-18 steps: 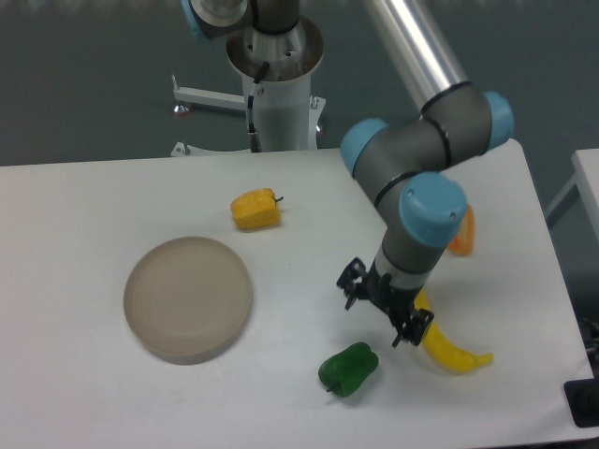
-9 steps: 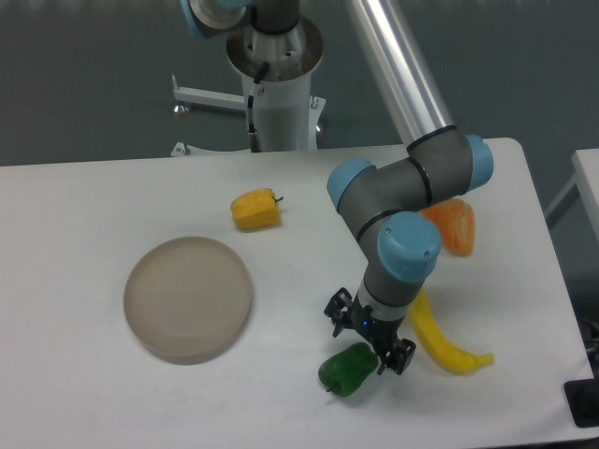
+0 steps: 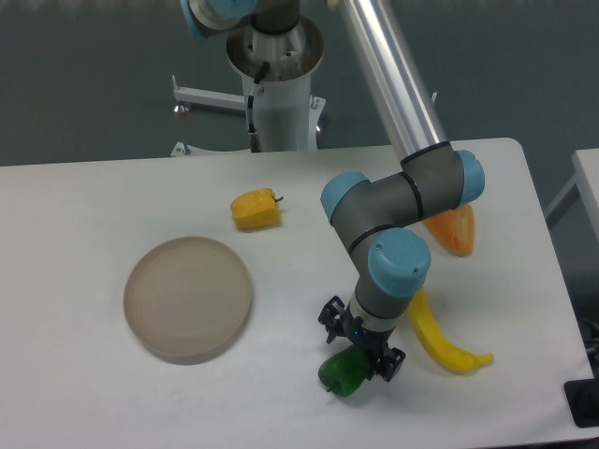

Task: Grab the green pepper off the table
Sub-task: 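Close the gripper around the green bell pepper, then lift the green bell pepper up off the table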

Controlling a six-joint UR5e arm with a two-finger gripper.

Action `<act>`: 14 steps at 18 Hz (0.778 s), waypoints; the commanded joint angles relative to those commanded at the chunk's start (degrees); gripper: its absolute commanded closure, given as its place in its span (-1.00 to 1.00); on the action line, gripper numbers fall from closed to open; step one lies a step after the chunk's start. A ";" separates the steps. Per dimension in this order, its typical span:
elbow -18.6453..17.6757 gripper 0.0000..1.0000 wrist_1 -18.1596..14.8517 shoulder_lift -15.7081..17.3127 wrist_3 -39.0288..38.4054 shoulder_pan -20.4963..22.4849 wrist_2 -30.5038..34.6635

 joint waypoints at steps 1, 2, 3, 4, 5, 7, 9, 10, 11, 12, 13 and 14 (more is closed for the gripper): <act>-0.79 1.00 -0.52 1.67 -0.61 0.00 0.18; -1.58 1.00 -0.62 2.90 -2.01 0.35 0.09; -2.46 1.00 -0.62 4.39 -3.41 0.70 0.09; -3.16 1.00 -0.70 5.54 -4.21 1.23 0.09; -3.52 1.00 -1.75 6.77 -4.22 1.93 0.01; -3.52 1.00 -5.95 8.96 -3.70 4.12 -0.52; -3.52 1.00 -10.00 11.51 -2.82 5.88 -0.26; -3.52 1.00 -12.63 12.66 -0.46 7.45 -0.17; -3.35 1.00 -15.62 13.71 3.04 8.25 0.00; -3.26 1.00 -17.91 14.33 7.25 9.39 0.27; -3.17 1.00 -19.58 15.12 10.60 10.10 1.49; -3.08 1.00 -20.38 15.22 12.72 10.19 3.15</act>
